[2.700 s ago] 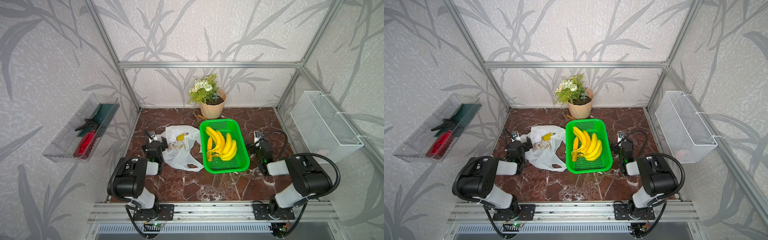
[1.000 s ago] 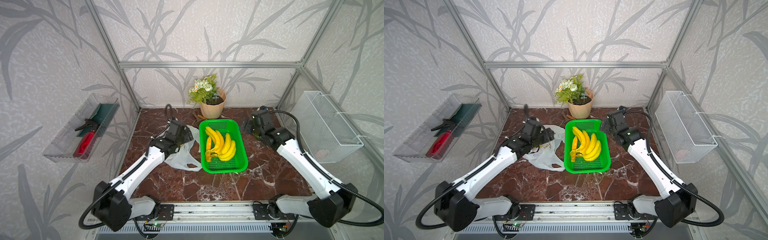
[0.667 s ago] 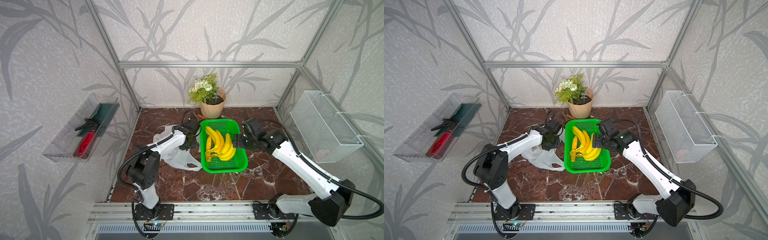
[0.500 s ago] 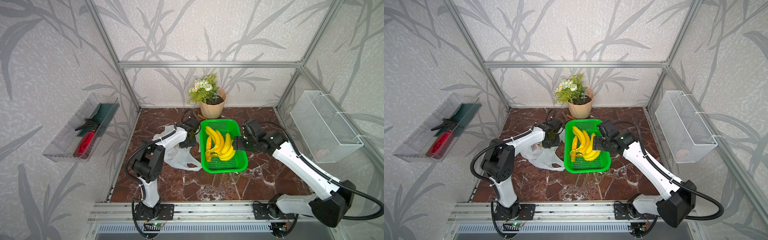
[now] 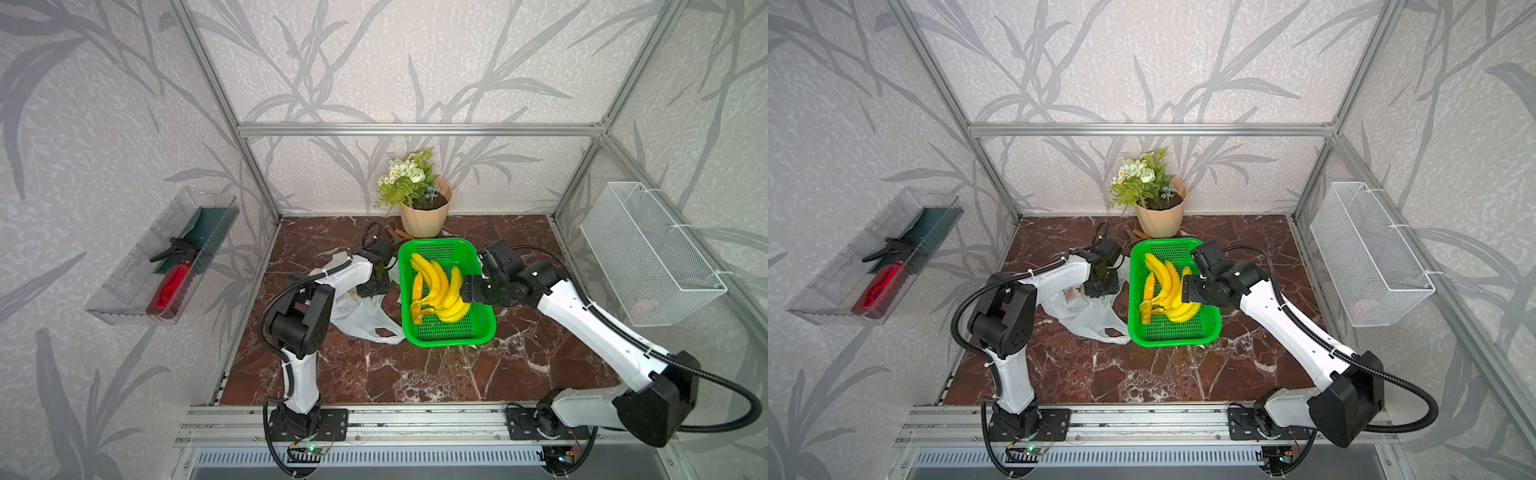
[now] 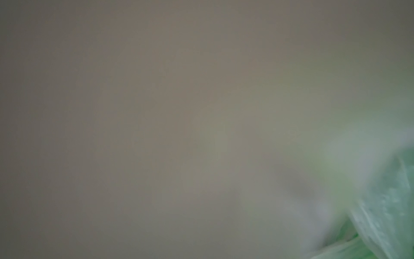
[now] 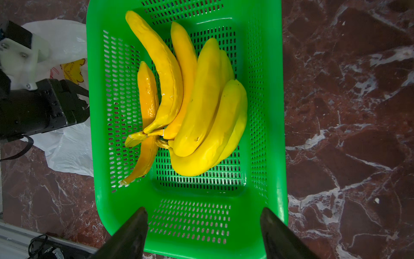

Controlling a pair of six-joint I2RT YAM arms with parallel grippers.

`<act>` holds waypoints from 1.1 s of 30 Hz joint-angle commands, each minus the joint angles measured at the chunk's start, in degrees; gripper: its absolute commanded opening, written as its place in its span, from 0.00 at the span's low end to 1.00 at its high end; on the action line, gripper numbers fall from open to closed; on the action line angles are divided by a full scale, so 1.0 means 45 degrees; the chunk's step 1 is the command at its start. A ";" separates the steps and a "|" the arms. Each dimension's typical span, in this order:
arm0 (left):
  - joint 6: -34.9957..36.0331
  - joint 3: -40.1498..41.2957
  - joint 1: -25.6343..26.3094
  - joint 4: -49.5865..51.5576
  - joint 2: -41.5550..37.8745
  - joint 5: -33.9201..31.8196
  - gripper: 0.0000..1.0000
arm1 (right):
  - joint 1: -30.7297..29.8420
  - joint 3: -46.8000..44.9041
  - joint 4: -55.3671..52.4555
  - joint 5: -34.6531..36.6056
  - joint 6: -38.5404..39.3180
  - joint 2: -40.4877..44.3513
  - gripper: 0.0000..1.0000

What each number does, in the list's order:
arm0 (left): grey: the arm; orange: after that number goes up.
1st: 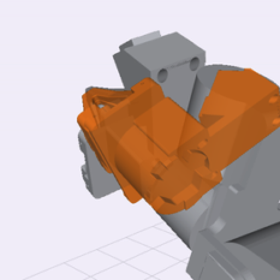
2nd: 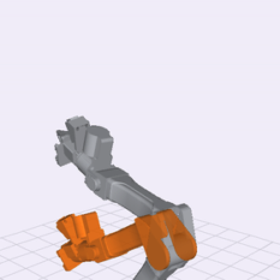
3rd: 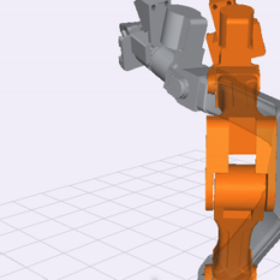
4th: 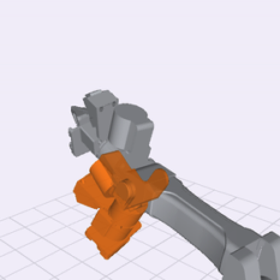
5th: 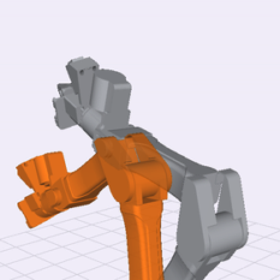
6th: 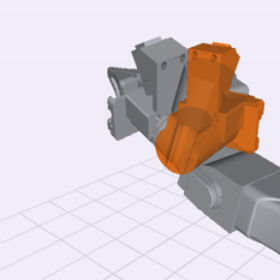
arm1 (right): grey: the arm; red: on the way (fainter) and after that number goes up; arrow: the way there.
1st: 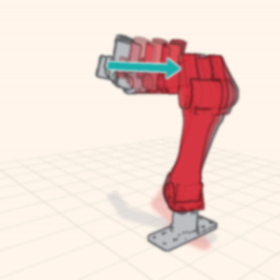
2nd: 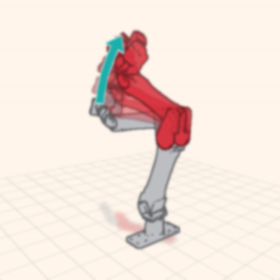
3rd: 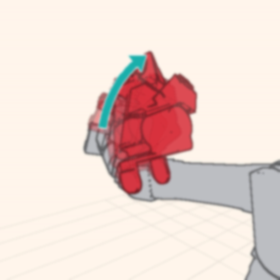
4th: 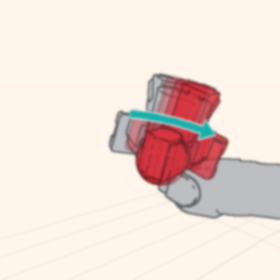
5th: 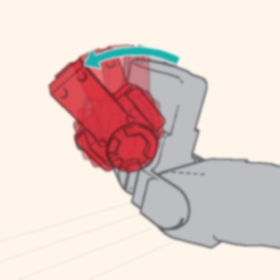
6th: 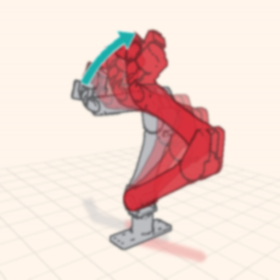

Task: Place the banana into a plastic bag & tie a knot
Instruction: Open the plastic bag at the center of the board.

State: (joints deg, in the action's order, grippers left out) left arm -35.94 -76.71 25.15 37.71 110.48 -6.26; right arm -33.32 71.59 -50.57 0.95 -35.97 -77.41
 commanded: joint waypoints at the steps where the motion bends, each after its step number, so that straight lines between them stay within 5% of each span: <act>1: 0.0009 -0.0287 0.0037 0.0453 0.0517 -0.0591 0.39 | -0.0049 -0.0073 0.0189 -0.0211 -0.0047 -0.0025 0.77; 5: 0.0135 -0.0151 0.0052 0.0135 0.0695 -0.0637 0.25 | -0.0048 -0.0088 0.0221 -0.0173 -0.0402 -0.0045 0.76; 8: 0.0165 -0.0240 0.0093 0.0275 0.0401 -0.0910 0.00 | -0.0056 -0.0118 0.0222 -0.0076 -0.0436 -0.0025 0.75; 19: 0.0098 -0.0581 0.0409 0.2945 -0.3407 -0.1301 0.00 | -0.0046 -0.0734 0.1344 -0.0833 -0.0867 -0.0015 0.66; 23: 0.0739 -0.0675 0.0391 0.3617 -0.4469 -0.0861 0.00 | -0.0129 -0.1268 0.3056 -0.2219 -0.1690 -0.0185 0.57; 33: 0.3392 -0.1401 -0.0419 0.5459 -0.6025 0.0266 0.00 | -0.1063 -0.2043 0.6618 -0.3639 -0.4309 -0.0975 0.56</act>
State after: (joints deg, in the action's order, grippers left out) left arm -25.36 -81.23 24.49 56.86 85.25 -7.14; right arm -37.04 62.74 -27.11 -12.67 -50.65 -81.32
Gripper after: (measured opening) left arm 0.048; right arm 0.559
